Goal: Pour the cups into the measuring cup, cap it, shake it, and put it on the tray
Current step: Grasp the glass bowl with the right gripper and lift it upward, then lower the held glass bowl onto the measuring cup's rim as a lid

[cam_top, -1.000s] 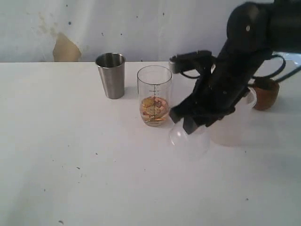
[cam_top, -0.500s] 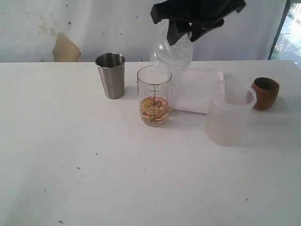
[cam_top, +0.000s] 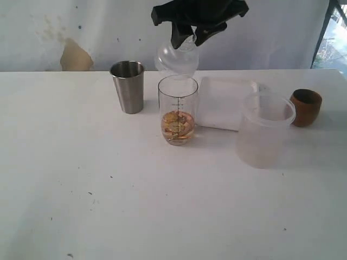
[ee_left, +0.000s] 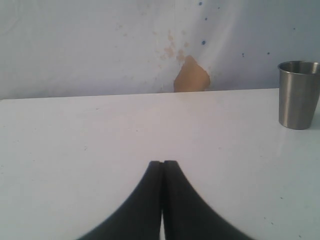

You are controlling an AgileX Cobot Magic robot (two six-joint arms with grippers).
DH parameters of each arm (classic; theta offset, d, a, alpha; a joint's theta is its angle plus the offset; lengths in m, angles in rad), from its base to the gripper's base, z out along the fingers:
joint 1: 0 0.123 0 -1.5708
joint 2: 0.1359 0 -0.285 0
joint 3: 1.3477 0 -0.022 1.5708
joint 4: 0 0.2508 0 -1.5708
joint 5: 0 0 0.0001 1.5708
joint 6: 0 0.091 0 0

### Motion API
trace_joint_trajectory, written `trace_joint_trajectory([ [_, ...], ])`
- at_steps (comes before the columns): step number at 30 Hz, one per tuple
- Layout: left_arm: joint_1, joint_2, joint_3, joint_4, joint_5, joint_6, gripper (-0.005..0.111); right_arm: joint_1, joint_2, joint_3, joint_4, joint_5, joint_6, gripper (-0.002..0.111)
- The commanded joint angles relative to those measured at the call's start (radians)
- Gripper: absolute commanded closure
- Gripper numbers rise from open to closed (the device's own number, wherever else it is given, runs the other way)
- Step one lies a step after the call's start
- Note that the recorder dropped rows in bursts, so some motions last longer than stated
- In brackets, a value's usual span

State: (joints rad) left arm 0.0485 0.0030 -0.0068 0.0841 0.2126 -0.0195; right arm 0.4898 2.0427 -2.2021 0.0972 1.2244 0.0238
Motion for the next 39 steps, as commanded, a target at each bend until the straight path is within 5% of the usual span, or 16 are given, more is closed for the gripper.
trace_joint_trajectory([
  [1, -0.001, -0.003, 0.007, 0.003, -0.010, -0.003, 0.107, 0.028, -0.089, 0.057, -0.016, -0.003, 0.006, 0.108],
  [8, -0.001, -0.003, 0.007, 0.003, -0.010, -0.003, 0.107, 0.102, -0.175, 0.226, -0.088, -0.003, 0.005, 0.108],
  [11, -0.001, -0.003, 0.007, 0.003, -0.010, -0.003, 0.107, 0.120, -0.207, 0.285, -0.297, -0.003, -0.035, 0.108],
  [20, -0.001, -0.003, 0.007, 0.003, -0.010, -0.003, 0.107, 0.094, -0.213, 0.280, -0.620, -0.003, 0.241, 0.108],
  [26, -0.001, -0.003, 0.007, 0.003, -0.010, -0.003, 0.107, -0.076, -0.212, 0.304, -0.085, -0.003, 0.104, 0.108],
  [39, -0.001, -0.003, 0.007, 0.003, -0.010, -0.003, 0.107, -0.007, -0.093, 0.159, 0.058, -0.003, 0.005, 0.108],
])
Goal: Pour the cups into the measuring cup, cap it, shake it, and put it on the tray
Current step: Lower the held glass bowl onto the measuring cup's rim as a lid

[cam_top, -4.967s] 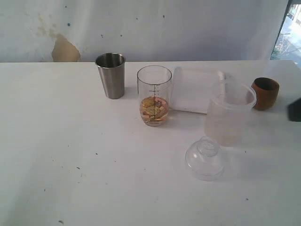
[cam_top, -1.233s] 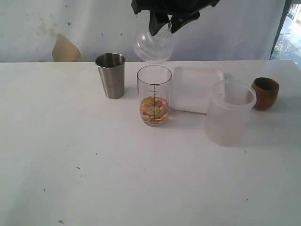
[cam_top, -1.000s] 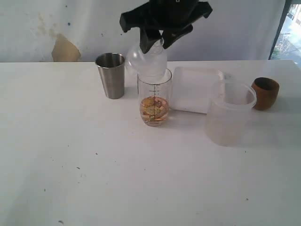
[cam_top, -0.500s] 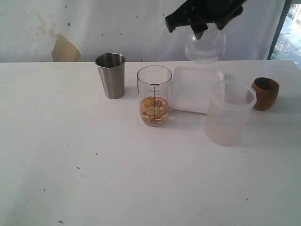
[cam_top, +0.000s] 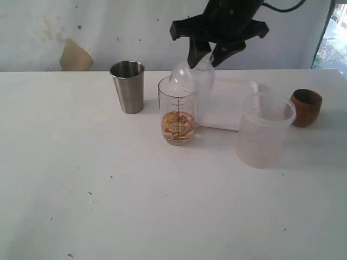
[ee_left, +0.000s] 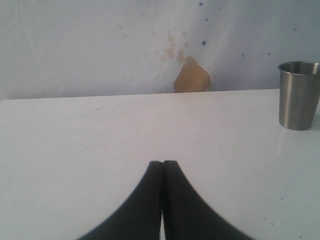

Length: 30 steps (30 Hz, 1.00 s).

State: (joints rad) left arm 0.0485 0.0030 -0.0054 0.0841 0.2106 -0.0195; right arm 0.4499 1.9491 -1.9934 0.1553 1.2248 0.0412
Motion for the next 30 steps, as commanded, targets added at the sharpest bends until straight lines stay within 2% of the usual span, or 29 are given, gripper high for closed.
trace_joint_trajectory([
  [1, -0.001, -0.003, 0.005, 0.003, -0.008, -0.003, 0.107, 0.038, 0.009, -0.053, -0.005, -0.004, -0.013, 0.108],
  [22, -0.001, -0.003, 0.005, 0.003, -0.008, -0.003, 0.107, 0.049, 0.067, -0.104, -0.132, -0.004, 0.010, 0.108],
  [30, -0.001, -0.003, 0.005, 0.003, -0.008, -0.003, 0.107, 0.049, 0.067, -0.104, -0.088, -0.004, 0.012, 0.108],
])
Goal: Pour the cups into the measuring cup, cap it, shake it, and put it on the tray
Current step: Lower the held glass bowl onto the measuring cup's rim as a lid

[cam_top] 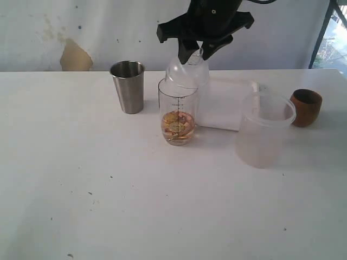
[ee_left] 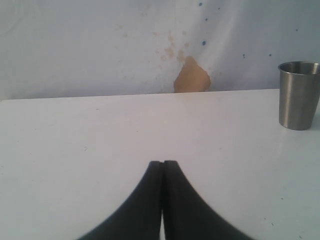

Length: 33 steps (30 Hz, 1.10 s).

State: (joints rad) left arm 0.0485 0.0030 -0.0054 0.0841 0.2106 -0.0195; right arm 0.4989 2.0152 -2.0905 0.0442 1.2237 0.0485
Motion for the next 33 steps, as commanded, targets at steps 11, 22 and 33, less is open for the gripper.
trace_joint_trajectory([
  [11, -0.001, -0.003, 0.005, 0.003, -0.008, -0.003, 0.107, 0.000, 0.001, -0.006, 0.032, -0.036, 0.005, 0.108],
  [22, -0.001, -0.003, 0.005, 0.003, -0.008, -0.003, 0.107, 0.000, 0.012, -0.004, 0.032, -0.073, 0.005, 0.108],
  [33, -0.001, -0.003, 0.005, 0.003, -0.008, -0.003, 0.107, 0.000, 0.034, -0.004, 0.035, -0.083, 0.005, 0.108],
])
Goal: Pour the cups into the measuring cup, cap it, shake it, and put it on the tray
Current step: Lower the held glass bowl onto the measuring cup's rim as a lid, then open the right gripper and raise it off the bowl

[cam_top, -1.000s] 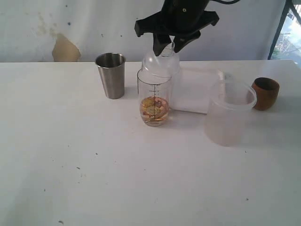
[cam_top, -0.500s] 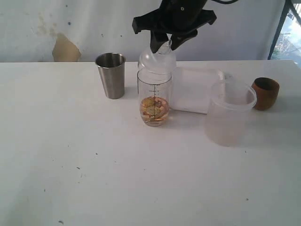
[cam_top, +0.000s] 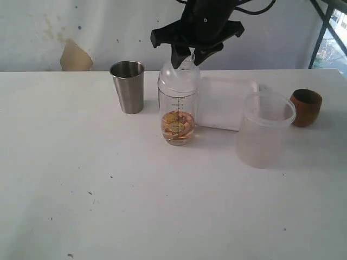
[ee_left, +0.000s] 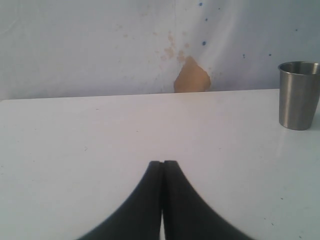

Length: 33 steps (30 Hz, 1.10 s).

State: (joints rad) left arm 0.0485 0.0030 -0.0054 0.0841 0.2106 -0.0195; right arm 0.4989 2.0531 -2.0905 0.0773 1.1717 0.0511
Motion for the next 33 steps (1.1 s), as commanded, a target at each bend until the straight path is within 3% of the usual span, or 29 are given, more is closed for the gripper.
trace_joint_trajectory([
  [1, -0.001, -0.003, 0.005, 0.003, -0.008, -0.003, 0.107, 0.000, -0.002, -0.004, 0.001, -0.038, 0.003, 0.108],
  [22, -0.001, -0.003, 0.005, 0.003, -0.008, -0.003, 0.107, 0.000, 0.031, -0.002, 0.005, 0.008, -0.003, 0.105],
  [25, -0.001, -0.003, 0.005, 0.003, -0.008, -0.003, 0.107, 0.000, 0.031, -0.002, 0.005, 0.011, -0.005, 0.091],
  [29, -0.001, -0.003, 0.005, 0.003, -0.008, -0.003, 0.107, 0.000, 0.031, -0.002, 0.005, 0.009, -0.005, 0.061],
  [33, -0.001, -0.003, 0.005, 0.003, -0.008, -0.003, 0.107, 0.000, 0.031, -0.002, 0.005, 0.009, -0.005, 0.045],
])
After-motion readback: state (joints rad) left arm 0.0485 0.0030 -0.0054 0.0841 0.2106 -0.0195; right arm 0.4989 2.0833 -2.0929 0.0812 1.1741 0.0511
